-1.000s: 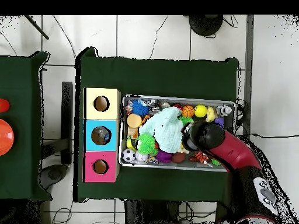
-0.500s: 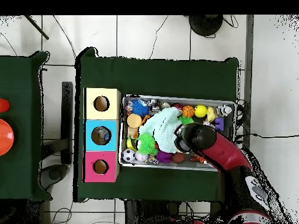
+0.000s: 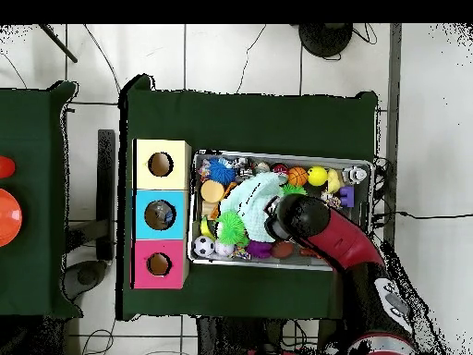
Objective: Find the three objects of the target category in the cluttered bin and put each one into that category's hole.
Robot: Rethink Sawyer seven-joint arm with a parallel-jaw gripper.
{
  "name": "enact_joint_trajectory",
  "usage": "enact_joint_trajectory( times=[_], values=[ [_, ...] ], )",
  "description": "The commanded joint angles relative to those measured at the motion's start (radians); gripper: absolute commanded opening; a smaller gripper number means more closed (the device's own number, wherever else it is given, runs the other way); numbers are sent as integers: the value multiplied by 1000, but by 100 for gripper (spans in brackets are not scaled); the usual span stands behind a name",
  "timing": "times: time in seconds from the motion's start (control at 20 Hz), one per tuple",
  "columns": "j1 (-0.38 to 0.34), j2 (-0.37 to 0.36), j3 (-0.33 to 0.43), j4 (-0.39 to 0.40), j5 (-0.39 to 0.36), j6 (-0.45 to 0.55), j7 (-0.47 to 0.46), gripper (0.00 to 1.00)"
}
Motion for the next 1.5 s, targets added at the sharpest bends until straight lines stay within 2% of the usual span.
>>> enact_joint_trajectory(
  times=[0.05, 0.4, 0.6, 0.85, 1.05, 1.25, 1.3, 1.45, 1.5],
  values=[
    [34, 8, 62, 37, 68, 46, 225, 100],
    [54, 23, 53, 16, 89, 51, 229, 100],
    [64, 66, 53, -6, 99, 16, 233, 100],
    [21, 143, 91, -24, 94, -73, 177, 100],
    [-22, 147, 148, 3, 97, -100, 126, 100],
    [-42, 149, 169, 13, 77, -149, 103, 100],
    [-52, 148, 179, 16, 64, -161, 97, 0],
    [-70, 146, 195, 22, 67, -155, 89, 0],
    [-64, 148, 183, 9, 67, -124, 92, 0]
  ],
)
